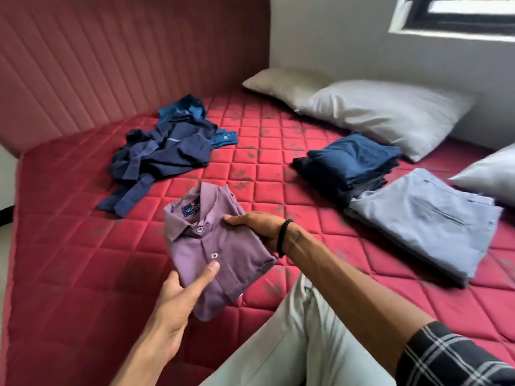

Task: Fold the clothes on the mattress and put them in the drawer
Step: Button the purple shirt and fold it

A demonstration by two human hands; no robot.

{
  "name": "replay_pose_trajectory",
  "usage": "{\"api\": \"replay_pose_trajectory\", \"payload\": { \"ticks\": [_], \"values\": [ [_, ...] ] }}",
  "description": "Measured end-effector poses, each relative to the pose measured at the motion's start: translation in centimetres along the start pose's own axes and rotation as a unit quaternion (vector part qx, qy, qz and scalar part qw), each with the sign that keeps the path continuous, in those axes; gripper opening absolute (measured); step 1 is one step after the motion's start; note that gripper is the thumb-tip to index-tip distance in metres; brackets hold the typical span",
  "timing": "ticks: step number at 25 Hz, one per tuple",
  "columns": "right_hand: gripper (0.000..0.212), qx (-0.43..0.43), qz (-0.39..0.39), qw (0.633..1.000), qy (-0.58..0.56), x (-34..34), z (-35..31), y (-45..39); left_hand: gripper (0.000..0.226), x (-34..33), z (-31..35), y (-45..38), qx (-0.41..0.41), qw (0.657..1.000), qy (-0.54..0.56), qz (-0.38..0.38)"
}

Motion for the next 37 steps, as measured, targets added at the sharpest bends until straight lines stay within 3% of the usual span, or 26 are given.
{"api": "replay_pose_trajectory", "payload": {
  "ticks": [2, 4, 6, 9, 12, 15, 18, 22, 25, 28, 33, 37],
  "values": [
    [0.039, 0.020, 0.042, 0.999, 0.016, 5.5, -1.3, 3.0, 0.076, -4.7, 2.1, -0.1, -0.046, 0.998, -0.032, -0.033],
    [0.050, 0.048, 0.104, 0.993, 0.029, 11.6, -2.4, 6.0, 0.068, -9.1, 4.7, -0.6, -0.089, 0.993, -0.057, -0.056],
    [0.063, 0.063, 0.171, 0.983, 0.038, 17.4, -3.2, 10.1, 0.074, -14.4, 7.7, -1.3, -0.137, 0.984, -0.076, -0.086],
    [0.035, 0.106, 0.243, 0.964, 0.023, 24.3, -4.1, 17.1, 0.089, -21.8, 12.3, -2.5, -0.209, 0.966, -0.080, -0.132],
    [0.040, 0.175, 0.331, 0.927, 0.012, 31.1, -4.8, 24.4, 0.069, -29.6, 16.0, -2.9, -0.272, 0.945, -0.081, -0.161],
    [0.020, 0.201, 0.399, 0.894, -0.036, 35.4, -3.9, 29.6, 0.057, -36.5, 17.9, -3.4, -0.324, 0.926, -0.092, -0.170],
    [0.024, 0.217, 0.449, 0.865, -0.053, 37.4, -3.2, 33.2, 0.069, -41.4, 18.6, -3.3, -0.351, 0.913, -0.109, -0.175],
    [0.027, 0.235, 0.447, 0.859, -0.086, 39.8, -1.4, 33.0, 0.059, -43.9, 17.6, -3.7, -0.346, 0.910, -0.130, -0.185],
    [0.057, 0.228, 0.433, 0.870, -0.066, 39.3, -0.9, 31.5, 0.061, -42.9, 16.1, -4.5, -0.333, 0.913, -0.147, -0.185],
    [0.048, 0.215, 0.439, 0.871, -0.046, 39.6, 1.8, 33.9, 0.061, -43.8, 13.8, -2.4, -0.322, 0.901, -0.160, -0.242],
    [0.023, 0.210, 0.509, 0.828, -0.103, 40.7, 10.2, 43.8, 0.046, -50.8, 9.9, 6.5, -0.319, 0.877, -0.153, -0.325],
    [0.025, 0.193, 0.535, 0.802, -0.182, 40.6, 18.5, 49.7, 0.051, -54.9, 5.3, 12.9, -0.300, 0.855, -0.192, -0.377]
  ]
}}
Point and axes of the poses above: each hand's wrist, its own y-axis away from the middle knuckle, its own x-axis out of the back of the hand, z = x × y, the point moved 9 cm from there along -y, towards the middle knuckle, and after that the axes turned 4 degrees about -x, right-handed, at the moved point
